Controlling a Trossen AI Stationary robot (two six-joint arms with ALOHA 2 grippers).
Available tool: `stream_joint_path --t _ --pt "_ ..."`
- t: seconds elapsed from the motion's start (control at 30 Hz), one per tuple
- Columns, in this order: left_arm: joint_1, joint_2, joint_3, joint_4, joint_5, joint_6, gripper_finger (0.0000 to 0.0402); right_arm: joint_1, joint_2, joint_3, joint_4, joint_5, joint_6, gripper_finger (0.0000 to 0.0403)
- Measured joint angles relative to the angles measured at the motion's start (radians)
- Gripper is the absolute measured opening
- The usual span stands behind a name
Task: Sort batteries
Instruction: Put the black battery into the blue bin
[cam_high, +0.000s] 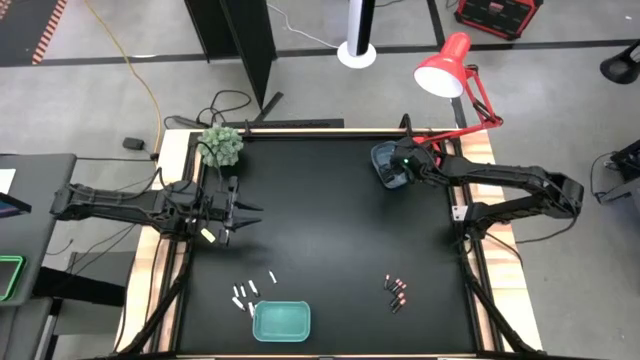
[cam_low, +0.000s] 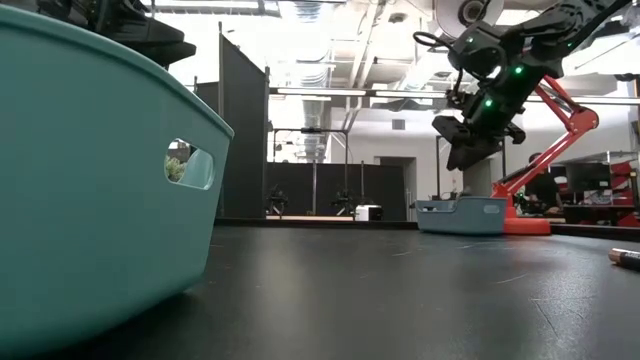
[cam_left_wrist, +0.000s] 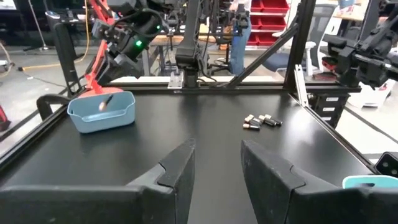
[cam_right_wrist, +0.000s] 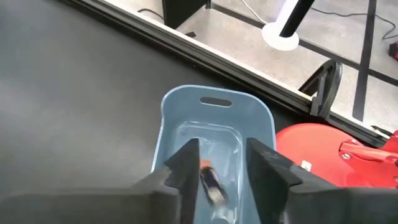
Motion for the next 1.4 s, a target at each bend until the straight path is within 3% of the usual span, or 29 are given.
stream_joint_path --t 0.27,0.43,0.6,0.87,1.07,1.2,1.4 --pt "0.000 0.000 0.000 0.000 0.000 -0.010 0.0125 0.105 -0.079 0.000 -0.011 0.000 -0.033 0.0219" --pt "0.000 0.000 0.000 0.000 -0.001 -0.018 0.0125 0.293 -0.178 0.000 -0.088 -0.031 -0.039 0.0218" --pt "0.000 0.000 0.000 0.003 -0.001 -0.018 0.0125 0.541 -0.219 0.000 -0.188 -0.187 0.047 0.0212" --pt "0.000 0.000 0.000 0.006 -0.001 -0.002 0.0125 0.948 -0.076 0.000 -0.233 -0.228 0.355 0.0215" --pt "0.000 0.000 0.000 0.007 -0.001 0.001 0.0125 1.103 0.060 0.000 -0.180 -0.226 0.546 0.0226" --pt "0.000 0.000 0.000 0.007 -0.001 -0.001 0.0125 1.152 0.150 0.043 -0.156 -0.223 0.485 0.0230" --pt "0.000 0.000 0.000 0.008 -0.001 -0.004 0.0125 1.154 0.286 0.186 -0.282 -0.200 0.137 0.0229"
